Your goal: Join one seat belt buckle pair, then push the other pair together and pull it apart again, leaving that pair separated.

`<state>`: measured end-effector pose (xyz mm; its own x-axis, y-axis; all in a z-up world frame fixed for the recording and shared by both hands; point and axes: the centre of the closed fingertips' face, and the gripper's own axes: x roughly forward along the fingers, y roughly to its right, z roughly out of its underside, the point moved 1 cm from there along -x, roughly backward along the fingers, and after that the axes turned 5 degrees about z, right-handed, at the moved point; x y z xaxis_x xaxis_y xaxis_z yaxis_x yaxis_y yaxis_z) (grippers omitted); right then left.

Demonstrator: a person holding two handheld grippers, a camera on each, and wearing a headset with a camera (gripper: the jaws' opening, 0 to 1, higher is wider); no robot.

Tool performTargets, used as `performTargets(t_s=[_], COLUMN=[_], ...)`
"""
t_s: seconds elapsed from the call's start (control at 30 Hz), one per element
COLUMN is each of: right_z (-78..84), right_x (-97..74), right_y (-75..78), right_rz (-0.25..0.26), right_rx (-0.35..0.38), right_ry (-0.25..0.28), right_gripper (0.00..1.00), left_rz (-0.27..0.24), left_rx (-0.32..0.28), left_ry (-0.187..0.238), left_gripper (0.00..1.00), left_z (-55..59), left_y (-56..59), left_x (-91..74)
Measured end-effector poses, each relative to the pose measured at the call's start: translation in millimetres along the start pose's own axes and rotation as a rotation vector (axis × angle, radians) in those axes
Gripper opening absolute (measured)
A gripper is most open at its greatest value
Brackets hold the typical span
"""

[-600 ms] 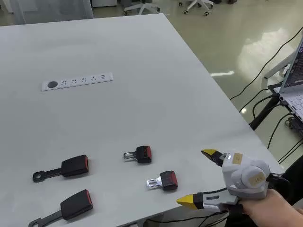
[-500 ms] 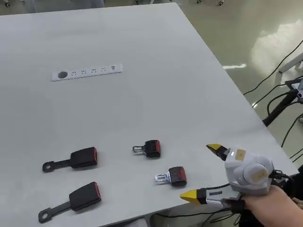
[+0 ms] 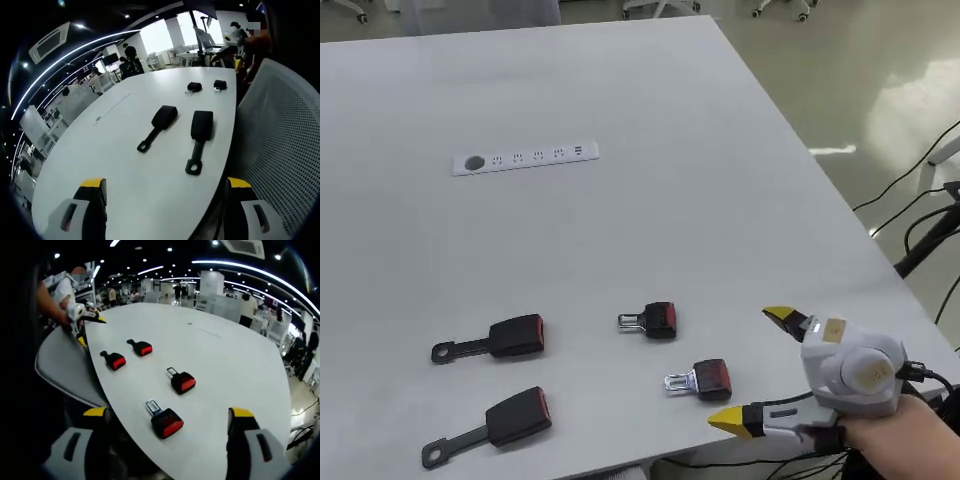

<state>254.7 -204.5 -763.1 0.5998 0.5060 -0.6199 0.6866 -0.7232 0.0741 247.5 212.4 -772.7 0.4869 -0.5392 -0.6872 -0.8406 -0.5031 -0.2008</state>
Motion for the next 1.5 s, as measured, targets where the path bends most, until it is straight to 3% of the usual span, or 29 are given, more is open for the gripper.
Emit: performTargets(t_s=[0.6, 1.03, 1.5], right_z=[-2.2, 2.8, 1.1], right_x=[2.2, 5.8, 8.4], right_y=[1.0, -1.6, -1.2], right_rz=[0.008, 0.0, 0.001], right_rx=[0.012, -0.018, -0.021], right_ry=[-0.006, -0.028, -0.015], right_gripper=[1.0, 1.0, 1.0], left_rz=[-0.01, -0.009, -0.007], left_rx=[0.005, 0.006, 0.004], left_ry=[0.005, 0.004, -0.003], left_gripper=[1.0, 1.0, 1.0], left_z=[0.2, 0.1, 1.5], left_y=[-2.4, -2.8, -2.8], left_x=[-1.3, -1.0, -0.5])
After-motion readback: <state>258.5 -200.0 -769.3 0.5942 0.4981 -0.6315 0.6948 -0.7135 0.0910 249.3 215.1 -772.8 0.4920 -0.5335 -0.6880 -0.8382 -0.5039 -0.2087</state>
